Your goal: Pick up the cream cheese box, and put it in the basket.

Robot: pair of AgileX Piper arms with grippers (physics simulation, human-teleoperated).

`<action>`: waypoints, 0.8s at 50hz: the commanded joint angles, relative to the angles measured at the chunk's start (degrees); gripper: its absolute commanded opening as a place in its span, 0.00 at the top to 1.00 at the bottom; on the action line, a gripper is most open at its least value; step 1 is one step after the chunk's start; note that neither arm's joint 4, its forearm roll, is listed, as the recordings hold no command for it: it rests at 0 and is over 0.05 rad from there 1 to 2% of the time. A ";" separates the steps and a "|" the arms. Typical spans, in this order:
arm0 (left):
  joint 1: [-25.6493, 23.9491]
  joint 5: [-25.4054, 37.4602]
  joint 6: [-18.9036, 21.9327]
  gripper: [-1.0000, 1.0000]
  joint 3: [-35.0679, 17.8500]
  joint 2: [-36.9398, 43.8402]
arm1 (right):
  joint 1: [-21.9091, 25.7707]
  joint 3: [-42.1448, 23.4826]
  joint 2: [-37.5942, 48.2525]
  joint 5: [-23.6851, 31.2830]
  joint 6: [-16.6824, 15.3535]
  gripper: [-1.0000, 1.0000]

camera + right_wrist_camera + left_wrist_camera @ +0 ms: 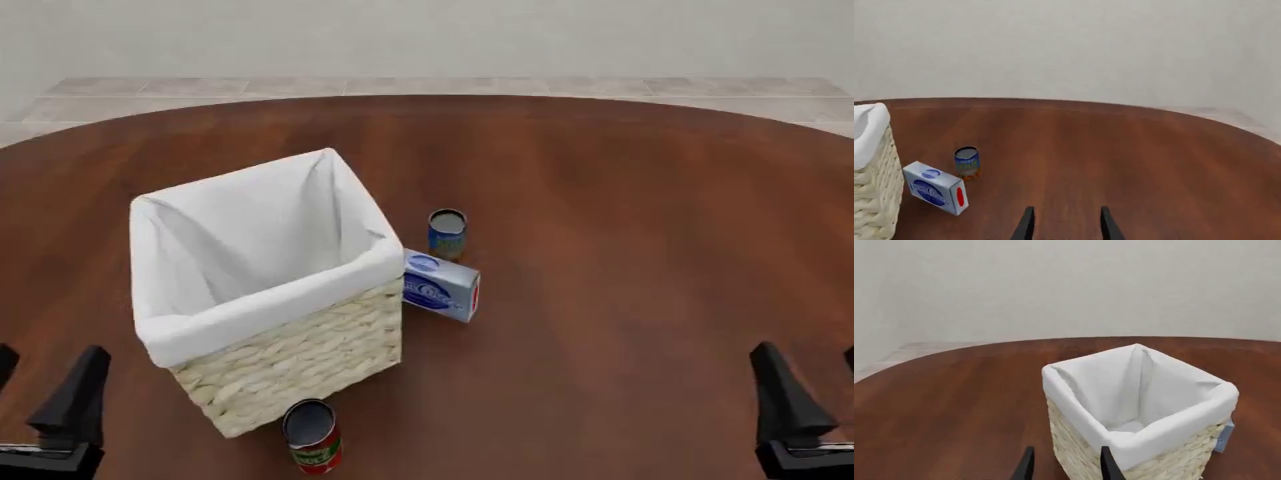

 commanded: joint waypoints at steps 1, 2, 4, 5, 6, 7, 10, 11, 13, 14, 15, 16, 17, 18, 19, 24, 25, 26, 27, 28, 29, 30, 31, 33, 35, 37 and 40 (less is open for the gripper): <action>0.93 0.47 -0.10 0.00 -0.02 0.16 | -0.47 -0.02 0.27 0.60 1.29 0.00; 0.62 0.50 -0.08 0.00 0.06 0.45 | -0.66 -0.37 0.24 0.95 1.34 0.00; 0.20 0.86 -0.01 0.00 0.08 0.09 | -0.74 -0.67 0.74 0.82 1.35 0.00; 0.19 0.90 -0.16 0.00 0.08 0.04 | -0.73 -0.84 0.75 1.01 1.32 0.00; 0.10 0.99 -0.17 0.00 0.07 0.01 | -0.62 -1.13 0.89 1.13 0.81 0.00; 0.17 0.96 -0.24 0.00 0.08 0.01 | -0.51 -1.26 0.93 1.27 0.72 0.00; 0.69 0.87 -0.57 0.00 0.05 -0.04 | -0.31 -2.18 0.92 2.25 0.47 0.00; 0.69 0.88 -0.57 0.00 0.05 -0.04 | -0.31 -2.19 0.92 2.26 0.47 0.00; 0.82 0.92 -0.72 0.00 0.06 -0.09 | 0.32 -3.38 0.97 3.12 0.16 0.00; 0.81 0.89 -0.68 0.00 0.06 -0.07 | 0.60 -3.82 0.55 3.69 -1.51 0.00; 0.80 0.88 -0.74 0.00 0.06 -0.06 | 0.89 -4.43 0.56 3.69 -4.04 0.00; 0.76 0.85 -1.50 0.00 0.06 0.22 | 1.44 -5.45 0.57 4.24 -4.65 0.00; 1.11 0.66 -2.99 0.00 0.06 0.62 | 1.42 -7.17 0.66 5.22 -3.54 0.00; 0.98 0.54 -2.29 0.00 0.06 0.66 | 1.37 -8.03 0.87 5.68 -3.09 0.00; 0.62 0.60 -1.35 0.00 0.08 0.56 | 1.82 -9.82 0.82 6.44 -1.97 0.00; 0.32 0.35 -1.66 0.00 0.08 0.87 | 2.50 -13.20 4.70 4.13 -1.66 0.00; 0.22 0.36 -1.61 0.00 0.08 0.88 | 2.71 -14.35 5.28 4.28 -1.36 0.00; 0.10 0.29 -1.45 0.00 0.07 0.96 | 2.82 -15.45 6.20 4.38 -1.51 0.00; 0.09 0.29 -1.36 0.00 0.07 0.93 | 2.95 -15.82 6.58 4.14 -1.42 0.00; -0.04 0.27 -1.40 0.00 0.06 0.97 | 3.03 -17.04 7.61 4.07 -0.80 0.00; -0.05 0.29 -1.30 0.00 0.05 0.88 | 3.15 -18.09 8.51 4.08 -0.79 0.00; -0.02 0.31 -1.18 0.00 0.05 0.84 | 3.24 -18.76 9.15 4.01 -0.45 0.00; -0.05 0.26 -1.24 0.00 0.04 0.92 | 3.06 -19.98 10.32 3.76 0.43 0.00; -0.02 0.25 -1.27 0.00 0.01 0.94 | 3.53 -21.73 13.36 2.94 1.15 0.00; 0.01 0.45 -1.36 0.00 -0.06 0.75 | 5.45 -23.05 17.45 1.72 -1.01 0.00; 0.06 0.61 -1.77 0.00 -0.15 0.84 | 7.96 -25.28 22.87 -0.01 -1.41 0.00; 0.16 0.65 -3.01 0.00 -0.40 1.18 | 8.22 -27.14 24.39 -1.26 -0.74 0.00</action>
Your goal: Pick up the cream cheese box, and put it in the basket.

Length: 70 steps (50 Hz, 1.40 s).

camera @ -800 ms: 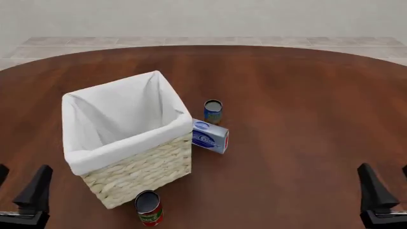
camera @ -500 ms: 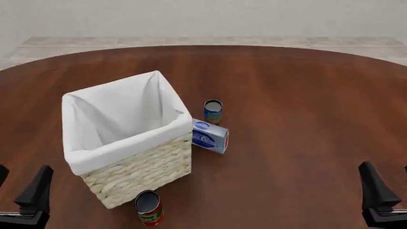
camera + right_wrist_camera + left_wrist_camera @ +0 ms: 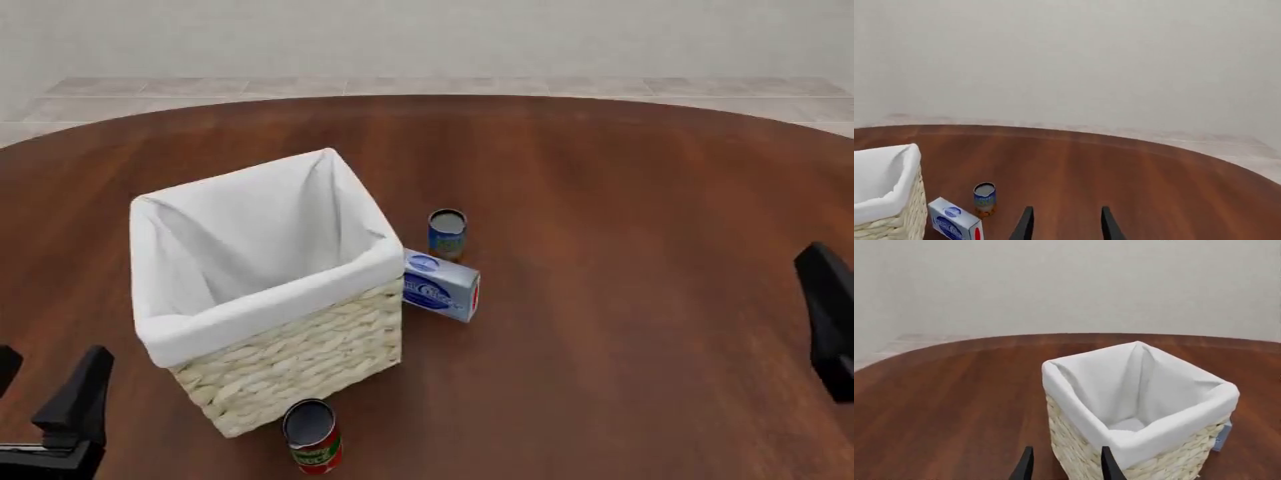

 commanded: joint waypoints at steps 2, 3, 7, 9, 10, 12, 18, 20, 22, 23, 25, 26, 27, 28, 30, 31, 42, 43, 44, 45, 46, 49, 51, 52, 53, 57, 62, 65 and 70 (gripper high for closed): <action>-0.18 1.89 -2.40 0.00 -1.39 -0.66 | 4.99 -10.38 15.38 -4.22 0.28 0.00; -0.18 2.00 -2.89 0.00 -1.67 -0.59 | 5.23 -11.27 16.30 -4.21 0.07 0.00; -0.72 2.91 -2.56 0.00 -2.16 -1.00 | 10.24 -17.87 23.25 -2.43 -3.29 0.00; -0.80 2.90 -2.57 0.00 -2.16 -1.00 | 11.29 -19.87 25.39 -1.56 -3.40 0.00; -0.91 2.92 -2.48 0.00 -2.23 -0.97 | 12.65 -21.64 26.89 -0.92 -4.11 0.00; -1.05 2.75 -2.08 0.00 -2.14 -0.92 | 14.12 -25.18 29.08 -0.10 -3.34 0.00; -1.58 2.81 -1.97 0.00 -2.18 -0.90 | 18.48 -32.59 37.58 3.39 -3.75 0.00; -1.90 3.01 -1.02 0.00 -2.30 -1.01 | 19.84 -35.40 40.09 4.83 -3.91 0.00; -2.16 3.21 -0.02 0.00 -2.43 -1.11 | 22.10 -38.21 43.11 7.25 -4.81 0.00; -2.27 3.32 -0.28 0.00 -2.45 -1.12 | 22.55 -39.56 44.38 7.96 -4.08 0.00; -2.37 3.21 -0.44 0.00 -2.37 -1.12 | 24.30 -41.59 46.62 9.53 -4.58 0.00; -2.46 3.08 -0.30 0.00 -2.25 -1.11 | 26.46 -42.73 48.68 11.29 -7.40 0.00; -2.51 3.05 -0.34 0.00 -2.26 -1.10 | 26.62 -43.15 49.28 11.42 -8.54 0.00; -2.49 2.96 -0.39 0.00 -2.14 -1.07 | 26.62 -44.84 50.52 12.00 -7.96 0.00; -2.54 2.65 -0.49 0.00 -1.84 -1.06 | 27.23 -46.37 51.76 13.02 -7.64 0.00; -2.66 2.36 -0.46 0.00 -1.60 -1.07 | 27.75 -49.54 53.86 15.29 -7.40 0.00; -4.13 2.21 -0.42 0.00 -0.94 -1.18 | 30.47 -58.73 65.71 21.78 -8.23 0.00; -4.29 2.15 -0.37 0.00 -0.72 -1.17 | 30.40 -60.18 67.50 22.78 -9.22 0.00; -4.41 2.10 -0.27 0.00 -0.64 -1.16 | 31.22 -60.58 67.90 23.39 -9.17 0.00; -4.55 2.07 -0.24 0.00 -0.52 -1.15 | 32.02 -61.09 68.98 24.39 -10.13 0.00; -4.63 2.04 -0.23 0.00 -0.45 -1.15 | 31.85 -62.18 70.24 24.91 -10.42 0.00; -4.72 2.01 -0.18 0.00 -0.35 -1.16 | 31.69 -64.71 71.86 25.50 -9.67 0.00; -4.82 1.98 -0.19 0.00 -0.23 -1.16 | 31.76 -67.27 74.82 27.24 -11.73 0.00; -4.83 1.96 -0.19 0.00 -0.17 -1.17 | 30.99 -68.77 76.38 28.01 -12.40 0.00; -4.81 1.97 -0.18 0.00 -0.11 -1.16 | 30.21 -70.21 78.09 28.80 -12.67 0.00; -4.82 1.94 -0.24 0.00 0.02 -1.17 | 31.06 -72.55 81.44 31.19 -13.96 0.00; -5.62 2.65 0.39 0.00 0.11 -1.11 | 32.15 -73.48 83.72 32.49 -14.85 0.00; -5.72 2.63 -0.12 0.00 0.11 -1.12 | 33.36 -72.09 85.01 32.64 -15.13 0.00; -5.43 2.66 0.02 0.00 0.12 -1.17 | 32.07 -75.67 88.31 34.45 -15.41 0.00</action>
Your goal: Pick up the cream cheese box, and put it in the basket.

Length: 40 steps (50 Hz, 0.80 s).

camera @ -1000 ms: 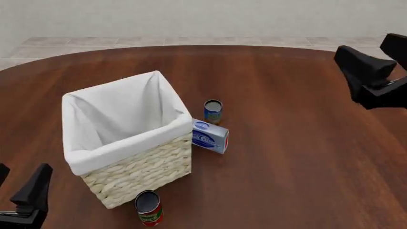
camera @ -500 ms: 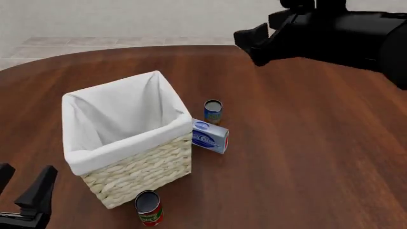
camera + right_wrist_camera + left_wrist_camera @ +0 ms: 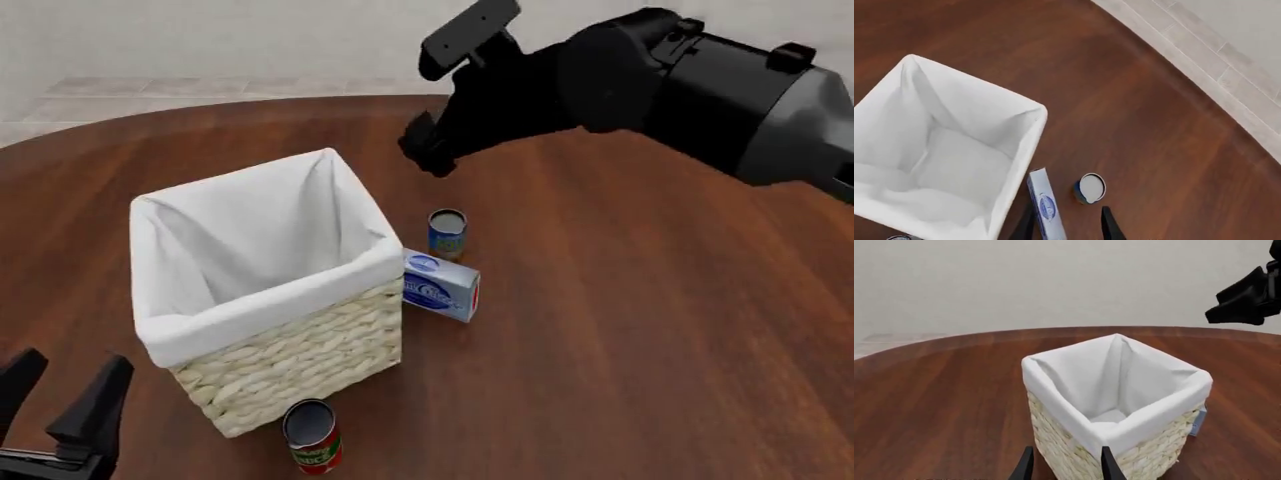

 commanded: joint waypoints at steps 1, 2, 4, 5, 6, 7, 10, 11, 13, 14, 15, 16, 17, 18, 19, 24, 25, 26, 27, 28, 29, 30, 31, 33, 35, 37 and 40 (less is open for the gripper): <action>-0.07 0.21 -0.13 0.00 0.20 -0.05 | -0.03 -6.67 8.29 4.43 -1.56 0.00; 0.02 0.25 -0.02 0.00 0.20 -0.06 | 0.29 -6.93 8.69 4.72 -1.80 0.00; 0.18 0.26 -0.08 0.00 0.21 -0.06 | 0.37 -7.79 9.61 5.53 -1.80 0.00; 0.36 0.15 -0.09 0.00 0.21 -0.06 | 0.02 -8.53 10.43 5.87 -2.07 0.00; 0.42 0.13 -0.17 0.00 0.21 -0.06 | 0.01 -8.65 10.81 6.18 -2.47 0.00; 0.43 0.09 -0.26 0.00 0.21 -0.06 | -0.06 -8.78 11.21 6.19 -2.88 0.00; 0.36 -0.02 -0.25 0.00 0.21 -0.06 | -0.80 -11.12 11.62 5.52 -1.61 0.00; 0.42 -0.02 -0.28 0.00 0.21 -0.06 | 0.04 -10.69 11.45 5.53 -1.41 0.00; 0.51 0.02 -0.13 0.00 0.21 -0.06 | 0.04 -8.96 11.71 4.93 -2.63 0.00; 0.58 0.02 -0.23 0.00 0.21 -0.06 | 0.01 -8.62 12.02 4.78 -2.87 0.00; 0.70 -0.07 -0.32 0.00 0.21 -0.06 | 0.26 -8.10 11.80 4.48 -2.83 0.00; 0.76 -0.17 -0.39 0.00 0.21 -0.07 | 0.49 -8.04 11.58 4.68 -2.47 0.00; 0.82 -0.20 -0.37 0.00 0.21 -0.07 | 0.44 -8.09 11.73 4.97 -2.27 0.00; 0.83 -0.25 -0.41 0.00 0.21 -0.07 | 0.46 -7.93 11.70 5.00 -2.43 0.00; 0.85 -0.26 -0.43 0.00 0.21 -0.07 | 0.40 -8.11 11.77 5.16 -2.29 0.00; 0.64 -0.30 -0.54 0.00 0.21 -0.07 | 0.25 -6.62 11.48 5.19 -2.48 0.00; 0.60 -0.31 -0.55 0.00 0.21 -0.07 | 0.23 -6.37 11.56 5.11 -2.49 0.00; 0.60 -0.31 -0.55 0.00 0.21 -0.07 | 0.23 -6.36 11.56 5.10 -2.49 0.00; 0.52 -0.36 -0.54 0.00 0.21 -0.07 | 0.09 -5.59 11.66 5.10 -2.82 0.00; 0.47 -0.39 -0.50 0.00 0.21 -0.07 | 0.02 -5.32 11.82 5.22 -3.00 0.00; 0.47 -0.39 -0.50 0.00 0.21 -0.07 | 0.02 -5.32 11.82 5.21 -3.00 0.00; 0.44 -0.41 -0.58 0.00 0.21 -0.07 | 0.17 -4.94 11.87 5.54 -3.29 0.00; 0.43 -0.46 -0.56 0.00 0.21 -0.07 | 0.18 -4.58 12.11 5.72 -3.34 0.00; 0.44 -0.46 -0.51 0.00 0.21 -0.07 | 0.19 -4.25 11.98 5.93 -3.82 0.00; 0.45 -0.48 -0.47 0.00 0.21 -0.07 | -0.45 -4.07 12.45 5.99 -5.40 0.00; 0.40 -0.42 -0.37 0.00 0.21 -0.07 | 0.06 -3.38 12.84 6.45 -5.13 0.00; 0.31 -0.41 -0.32 0.00 0.21 -0.07 | -1.04 -4.29 13.71 6.61 -6.32 0.00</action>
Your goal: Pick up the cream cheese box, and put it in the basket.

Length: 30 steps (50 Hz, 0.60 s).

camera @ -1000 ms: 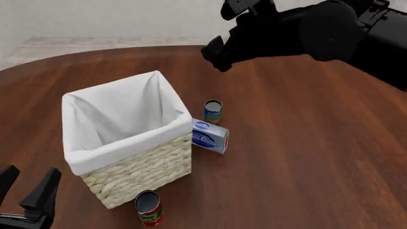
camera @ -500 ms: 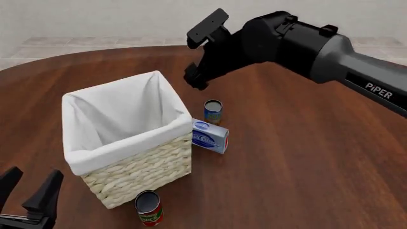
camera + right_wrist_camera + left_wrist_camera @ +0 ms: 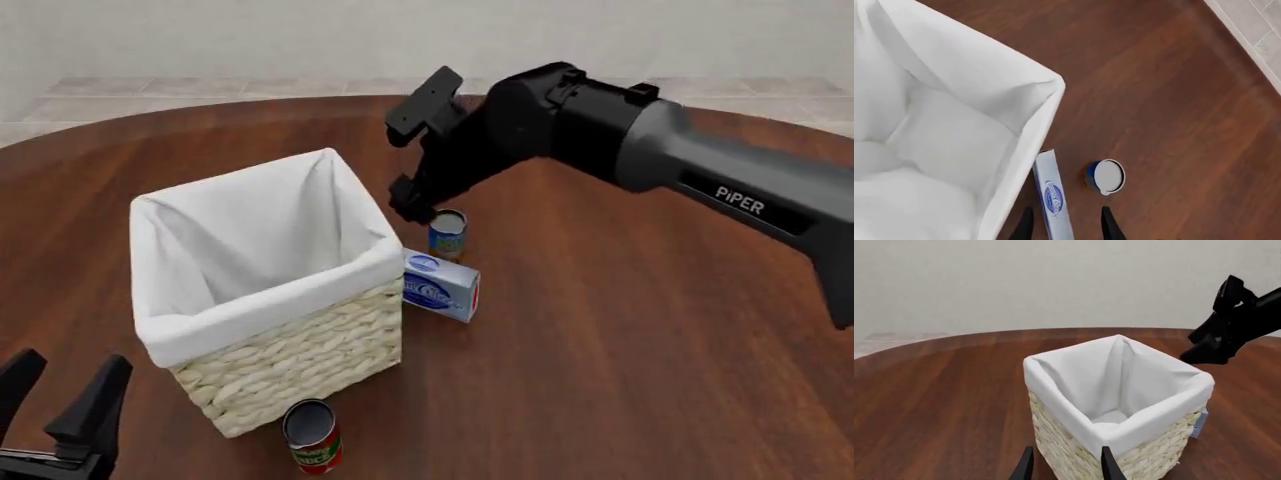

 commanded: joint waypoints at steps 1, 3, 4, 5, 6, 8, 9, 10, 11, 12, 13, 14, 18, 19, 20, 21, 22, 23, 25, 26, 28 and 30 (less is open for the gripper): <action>-0.19 -0.04 0.19 0.00 0.00 0.00 | -1.59 0.09 2.15 1.02 -2.87 0.00; -0.25 0.10 0.13 0.00 0.00 0.00 | -2.08 -0.65 3.15 1.17 -3.40 0.00; -0.23 0.10 0.13 0.00 0.00 0.00 | -2.12 -0.85 3.28 1.26 -3.37 0.00; -0.22 0.12 0.20 0.00 0.00 0.00 | -2.34 -1.48 3.52 1.57 -3.11 0.00; -0.18 0.13 0.12 0.00 0.00 0.00 | -2.51 -1.90 3.81 1.68 -3.13 0.00; -0.15 0.14 0.14 0.00 0.00 0.00 | -2.72 -2.48 4.34 1.80 -2.79 0.00; -0.16 0.15 0.09 0.00 0.00 0.00 | -2.82 -2.37 4.61 1.42 -2.98 0.00; -0.15 0.15 0.08 0.00 0.00 0.00 | -2.89 -2.33 4.79 1.25 -2.96 0.00; -0.14 0.14 0.05 0.00 0.00 0.00 | -2.82 -2.08 4.89 1.05 -2.81 0.00; -0.14 0.12 0.08 0.00 0.00 0.00 | -2.71 -1.72 4.87 0.94 -2.70 0.00; -0.14 0.14 0.07 0.00 0.00 0.00 | -2.88 -1.65 5.16 0.83 -2.54 0.00; -0.12 0.14 -0.03 0.00 0.00 0.00 | -2.85 -1.41 5.27 0.52 -2.55 0.00; -0.13 0.17 0.05 0.00 0.00 0.00 | -2.79 -1.10 5.55 0.36 -2.16 0.00; -0.12 0.17 0.04 0.00 0.00 0.00 | -2.86 -1.03 5.67 0.29 -2.05 0.00; -0.15 0.18 0.06 0.00 0.00 0.00 | -2.98 -0.90 5.87 0.24 -2.03 0.00; -0.16 0.19 0.06 0.00 0.00 0.00 | -3.01 -0.81 6.06 0.27 -1.90 0.00; -0.17 0.19 0.02 0.00 0.00 0.00 | -3.00 -0.66 6.18 0.09 -1.86 0.00; -0.19 0.21 0.03 0.00 0.00 0.00 | -3.00 -0.72 6.34 0.09 -1.63 0.00; -0.24 0.21 0.08 0.00 0.00 0.00 | -2.73 -0.16 6.72 -0.27 -1.41 0.00; -0.26 0.21 0.06 0.00 0.00 0.00 | -2.58 0.08 6.89 -0.50 -1.10 0.00; -0.23 0.21 0.01 0.00 0.00 0.00 | -2.52 0.24 6.94 -0.65 -0.99 0.00; -0.22 0.23 0.08 0.00 0.00 0.00 | -2.34 0.82 7.38 -1.27 -0.75 0.00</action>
